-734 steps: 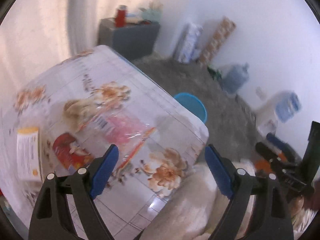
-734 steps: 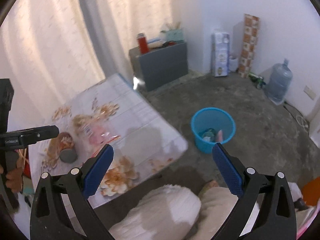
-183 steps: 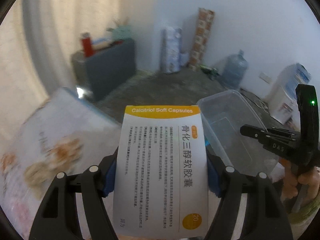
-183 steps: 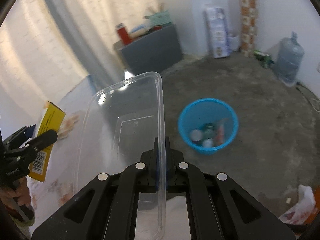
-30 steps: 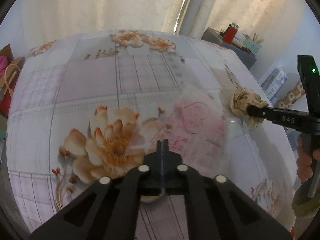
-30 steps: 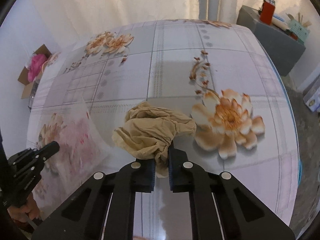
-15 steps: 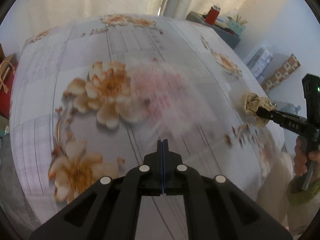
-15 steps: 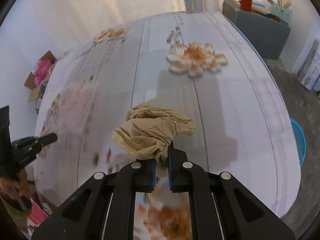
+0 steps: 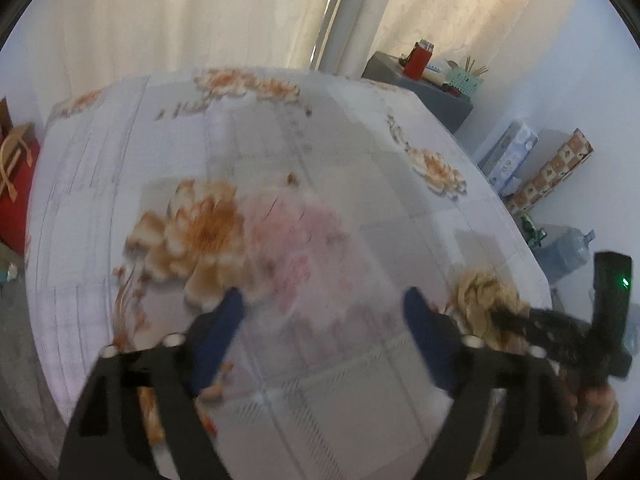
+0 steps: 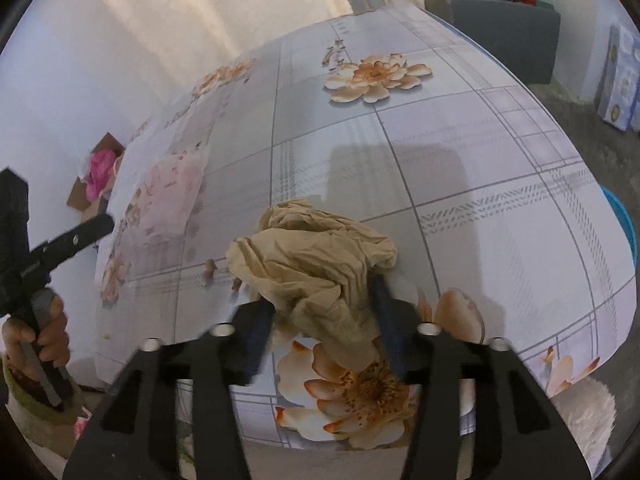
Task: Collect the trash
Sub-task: 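Grasp the crumpled beige cloth with the right tool while the left tool holds the bag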
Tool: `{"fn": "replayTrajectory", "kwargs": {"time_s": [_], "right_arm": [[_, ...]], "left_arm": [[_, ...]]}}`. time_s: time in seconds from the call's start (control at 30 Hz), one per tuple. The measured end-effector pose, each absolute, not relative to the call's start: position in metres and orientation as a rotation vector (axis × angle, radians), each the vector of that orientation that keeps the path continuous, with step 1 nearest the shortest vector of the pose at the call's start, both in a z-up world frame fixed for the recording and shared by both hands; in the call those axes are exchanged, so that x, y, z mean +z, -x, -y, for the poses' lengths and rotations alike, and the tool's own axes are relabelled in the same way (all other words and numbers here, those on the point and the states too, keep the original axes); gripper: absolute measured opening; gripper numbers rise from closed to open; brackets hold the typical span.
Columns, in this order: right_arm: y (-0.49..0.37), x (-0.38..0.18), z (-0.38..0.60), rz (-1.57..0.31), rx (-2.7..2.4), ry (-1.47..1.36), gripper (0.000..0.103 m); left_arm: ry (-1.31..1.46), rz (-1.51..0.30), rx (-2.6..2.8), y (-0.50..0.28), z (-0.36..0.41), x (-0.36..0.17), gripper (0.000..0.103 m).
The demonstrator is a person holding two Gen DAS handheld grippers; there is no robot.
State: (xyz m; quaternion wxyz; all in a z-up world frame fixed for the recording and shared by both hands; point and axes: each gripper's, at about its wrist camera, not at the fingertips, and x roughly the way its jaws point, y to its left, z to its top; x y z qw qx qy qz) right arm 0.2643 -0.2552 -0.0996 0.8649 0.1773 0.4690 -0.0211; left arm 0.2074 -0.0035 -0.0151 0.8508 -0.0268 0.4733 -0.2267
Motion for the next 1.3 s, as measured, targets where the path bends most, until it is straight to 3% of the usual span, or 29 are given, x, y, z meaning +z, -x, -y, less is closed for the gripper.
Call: {"fn": "replayTrajectory", "kwargs": {"time_s": [0.17,0.53,0.6,0.8,0.97,1.17,1.3], "right_arm": [[-0.262,-0.101,0.259,-0.98,-0.045,-0.401,0.058],[-0.263,-0.106,0.265,-0.974,-0.027,-0.432,0.059],[-0.263,-0.106,0.267,-0.971,-0.023,-0.441,0.059],[-0.261,-0.107,0.27,-0.964,-0.015,-0.456,0.06],[-0.259,-0.107,0.27,-0.96,-0.002,-0.456,0.061],[-0.26,-0.109,0.271,-0.952,0.009,-0.46,0.063],[-0.261,-0.109,0.271,-0.953,0.019,-0.467,0.068]], "left_arm": [[-0.038,-1.024,-0.424,-0.231,0.045,-0.032,0.097],[-0.211,-1.028,-0.335,-0.25,0.072,-0.068,0.097],[-0.222,-1.011,-0.356,-0.25,0.073,-0.069,0.096],[-0.262,-0.973,-0.426,-0.245,0.076,-0.066,0.077],[-0.303,-0.967,-0.493,-0.232,0.077,-0.063,0.068],[-0.387,-0.985,-0.613,-0.205,0.074,-0.062,0.068],[-0.415,-1.0,-0.59,-0.195,0.07,-0.063,0.078]]}}
